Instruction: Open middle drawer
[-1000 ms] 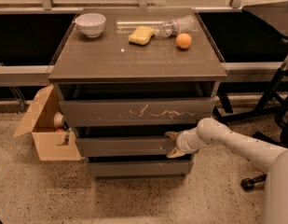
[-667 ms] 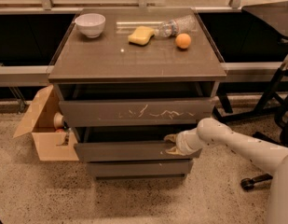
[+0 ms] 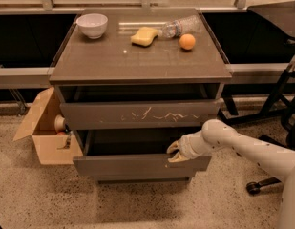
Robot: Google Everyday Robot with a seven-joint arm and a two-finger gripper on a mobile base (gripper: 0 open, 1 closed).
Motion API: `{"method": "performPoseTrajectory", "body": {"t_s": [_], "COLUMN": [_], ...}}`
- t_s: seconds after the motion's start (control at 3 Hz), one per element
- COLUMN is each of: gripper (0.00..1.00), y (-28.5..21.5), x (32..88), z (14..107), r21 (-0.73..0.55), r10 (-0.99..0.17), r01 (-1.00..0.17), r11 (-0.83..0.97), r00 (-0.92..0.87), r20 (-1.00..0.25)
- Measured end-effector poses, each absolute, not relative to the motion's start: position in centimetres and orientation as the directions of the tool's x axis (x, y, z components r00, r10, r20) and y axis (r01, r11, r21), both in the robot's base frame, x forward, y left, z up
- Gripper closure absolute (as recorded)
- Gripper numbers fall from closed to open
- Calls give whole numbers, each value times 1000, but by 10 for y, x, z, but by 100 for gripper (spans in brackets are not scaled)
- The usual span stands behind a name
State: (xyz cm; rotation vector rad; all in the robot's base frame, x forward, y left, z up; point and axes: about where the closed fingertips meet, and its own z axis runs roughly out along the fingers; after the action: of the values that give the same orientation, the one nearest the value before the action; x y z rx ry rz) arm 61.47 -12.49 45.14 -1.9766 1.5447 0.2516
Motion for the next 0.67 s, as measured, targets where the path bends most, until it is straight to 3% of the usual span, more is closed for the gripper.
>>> {"method": "performPoseTrajectory", "body": {"t_s": [0.67], "gripper": [50], "y": [-125], "x": [615], "z": [451], "r21": [-345], "r10": [-813], "r01": [-929], "r11": [-133], "r00": [301], "r20": [-498]}}
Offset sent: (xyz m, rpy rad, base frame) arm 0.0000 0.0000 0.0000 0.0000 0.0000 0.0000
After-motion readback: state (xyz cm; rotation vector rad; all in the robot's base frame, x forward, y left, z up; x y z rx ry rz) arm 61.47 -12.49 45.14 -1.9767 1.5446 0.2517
